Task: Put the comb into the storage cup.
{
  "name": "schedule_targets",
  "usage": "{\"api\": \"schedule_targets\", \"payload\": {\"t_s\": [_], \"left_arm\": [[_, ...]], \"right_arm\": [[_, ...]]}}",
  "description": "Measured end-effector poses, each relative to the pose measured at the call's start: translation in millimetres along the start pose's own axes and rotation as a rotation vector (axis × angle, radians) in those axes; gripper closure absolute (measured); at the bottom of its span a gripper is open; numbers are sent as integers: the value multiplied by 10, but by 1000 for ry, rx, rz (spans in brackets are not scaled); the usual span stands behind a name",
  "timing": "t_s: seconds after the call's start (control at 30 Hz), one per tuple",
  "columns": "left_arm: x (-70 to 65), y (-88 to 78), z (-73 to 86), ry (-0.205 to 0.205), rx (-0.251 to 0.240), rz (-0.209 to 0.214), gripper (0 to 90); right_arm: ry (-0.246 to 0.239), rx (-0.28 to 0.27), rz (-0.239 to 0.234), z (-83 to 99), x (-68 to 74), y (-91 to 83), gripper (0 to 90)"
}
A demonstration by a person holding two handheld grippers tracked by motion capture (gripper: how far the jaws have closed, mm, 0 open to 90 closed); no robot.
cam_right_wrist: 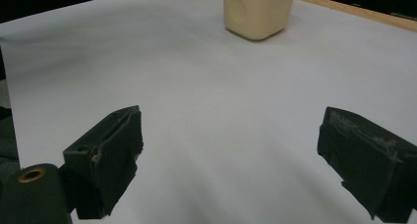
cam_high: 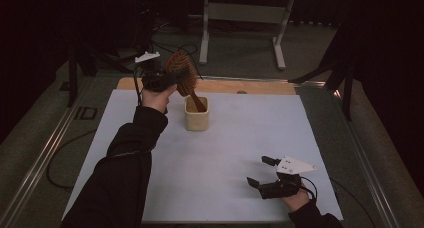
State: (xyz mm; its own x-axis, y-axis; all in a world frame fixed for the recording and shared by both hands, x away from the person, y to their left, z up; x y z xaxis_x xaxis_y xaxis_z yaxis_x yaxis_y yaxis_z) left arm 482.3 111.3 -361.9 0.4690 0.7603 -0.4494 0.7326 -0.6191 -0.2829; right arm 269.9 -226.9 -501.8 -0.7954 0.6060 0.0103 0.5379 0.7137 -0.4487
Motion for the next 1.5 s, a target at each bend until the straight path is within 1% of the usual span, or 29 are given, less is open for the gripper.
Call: {"api": "schedule_targets", "payload": {"t_s": [0.43, 0.5, 0.8, 1.13, 1.5], "left_arm": [[73, 109, 153, -15, 21, -2, 520], [84, 118, 165, -13, 24, -6, 520], [128, 183, 238, -9, 31, -12, 520], [175, 259, 345, -18, 42, -9, 519], [225, 296, 417, -42, 60, -7, 516]], "right_arm": [[-1, -7, -1, -6, 2, -8, 96], [6, -10, -1, -11, 4, -11, 96], [0, -11, -6, -6, 0, -11, 96], [1, -12, -8, -4, -1, -10, 96], [9, -6, -9, 4, 0, -7, 96]]}}
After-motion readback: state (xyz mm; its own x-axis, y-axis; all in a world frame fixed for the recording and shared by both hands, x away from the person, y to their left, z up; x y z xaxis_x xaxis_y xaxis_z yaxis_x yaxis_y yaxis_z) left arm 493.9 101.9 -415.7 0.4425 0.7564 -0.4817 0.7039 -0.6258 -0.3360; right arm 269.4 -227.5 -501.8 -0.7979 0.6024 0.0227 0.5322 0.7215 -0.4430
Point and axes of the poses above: each handheld gripper's, and its own axes: y roughly forward along the jaws, z roughly out of its underside, x roughly to its left, the point moved 4 cm from there along y, roughly forward along the jaws, and after that the axes turned 3 degrees about -y, right-handed, at the moved point
